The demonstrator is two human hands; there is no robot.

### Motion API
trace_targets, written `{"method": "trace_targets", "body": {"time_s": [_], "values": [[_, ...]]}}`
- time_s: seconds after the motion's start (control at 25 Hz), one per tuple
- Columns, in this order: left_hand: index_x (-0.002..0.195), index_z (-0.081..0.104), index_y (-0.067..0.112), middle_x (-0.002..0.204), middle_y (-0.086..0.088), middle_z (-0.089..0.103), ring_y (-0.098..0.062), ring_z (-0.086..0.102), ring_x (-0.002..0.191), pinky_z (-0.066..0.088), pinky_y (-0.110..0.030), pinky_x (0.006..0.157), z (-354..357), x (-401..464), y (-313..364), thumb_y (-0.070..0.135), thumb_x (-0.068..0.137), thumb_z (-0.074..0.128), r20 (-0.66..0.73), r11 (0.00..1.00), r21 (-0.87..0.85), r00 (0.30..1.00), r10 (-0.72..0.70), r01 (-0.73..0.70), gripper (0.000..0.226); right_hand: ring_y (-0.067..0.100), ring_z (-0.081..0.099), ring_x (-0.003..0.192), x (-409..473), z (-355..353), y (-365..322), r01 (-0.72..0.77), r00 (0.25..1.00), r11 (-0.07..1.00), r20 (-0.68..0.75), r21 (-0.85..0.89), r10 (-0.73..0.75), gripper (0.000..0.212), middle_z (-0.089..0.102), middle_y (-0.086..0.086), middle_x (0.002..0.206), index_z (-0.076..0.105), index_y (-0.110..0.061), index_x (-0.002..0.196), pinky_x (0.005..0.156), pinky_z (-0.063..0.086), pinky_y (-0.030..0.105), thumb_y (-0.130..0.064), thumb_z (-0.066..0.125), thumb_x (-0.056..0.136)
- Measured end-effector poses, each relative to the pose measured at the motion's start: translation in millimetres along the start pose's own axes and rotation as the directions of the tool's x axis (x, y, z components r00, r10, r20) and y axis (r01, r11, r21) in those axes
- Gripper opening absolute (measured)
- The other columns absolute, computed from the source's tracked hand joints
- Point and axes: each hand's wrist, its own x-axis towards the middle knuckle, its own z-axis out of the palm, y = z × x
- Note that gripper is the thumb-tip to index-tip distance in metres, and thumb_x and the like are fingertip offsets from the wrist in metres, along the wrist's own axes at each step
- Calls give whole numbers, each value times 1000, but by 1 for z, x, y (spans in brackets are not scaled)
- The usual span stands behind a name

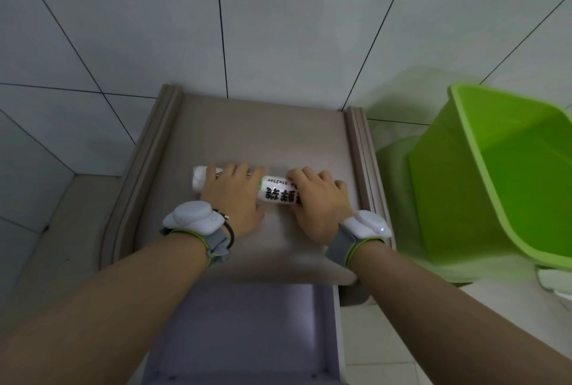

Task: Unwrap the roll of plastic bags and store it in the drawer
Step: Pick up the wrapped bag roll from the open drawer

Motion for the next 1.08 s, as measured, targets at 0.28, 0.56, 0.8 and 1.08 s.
{"method": "trace_targets", "body": {"time_s": [0.28, 0.56, 0.8, 1.08], "values": [[118, 48, 27, 116, 3, 57, -24, 53, 111, 34, -44, 97, -60, -32, 15, 46, 72, 61, 4, 997, 6, 997, 82, -82, 51, 24, 48, 105, -44, -46, -12, 110, 993, 992, -50, 61, -107, 44, 53, -11, 117, 46, -33, 122, 89, 37, 45, -27, 60, 80], [106, 47, 23, 103, -2, 63, -32, 63, 92, 40, -35, 70, -135, -91, 41, 36, 78, 58, -11, 983, -10, 983, 186, -186, 33, 22, 52, 106, -116, -101, -32, 151, 978, 981, -165, 126, -129, 50, 55, -14, 116, 45, -39, 121, 87, 37, 41, -33, 68, 77], [104, 45, 23, 102, -3, 59, -32, 62, 93, 38, -34, 67, -164, -151, 54, 42, 72, 62, -28, 985, 22, 984, 174, -173, 41, 19, 53, 107, -182, -126, -43, 188, 956, 916, -280, 355, -88, 55, 58, -1, 117, 55, -24, 125, 92, 43, 33, -38, 74, 76], [106, 41, 24, 101, -3, 61, -31, 61, 93, 39, -34, 69, -179, -194, 54, 41, 72, 62, -27, 994, -33, 994, 103, -104, 43, 24, 52, 77, -213, -140, -42, -144, 931, 447, -33, 883, 365, 34, 54, 16, 86, 61, -1, 87, 70, 45, 39, -31, 50, 100]]}}
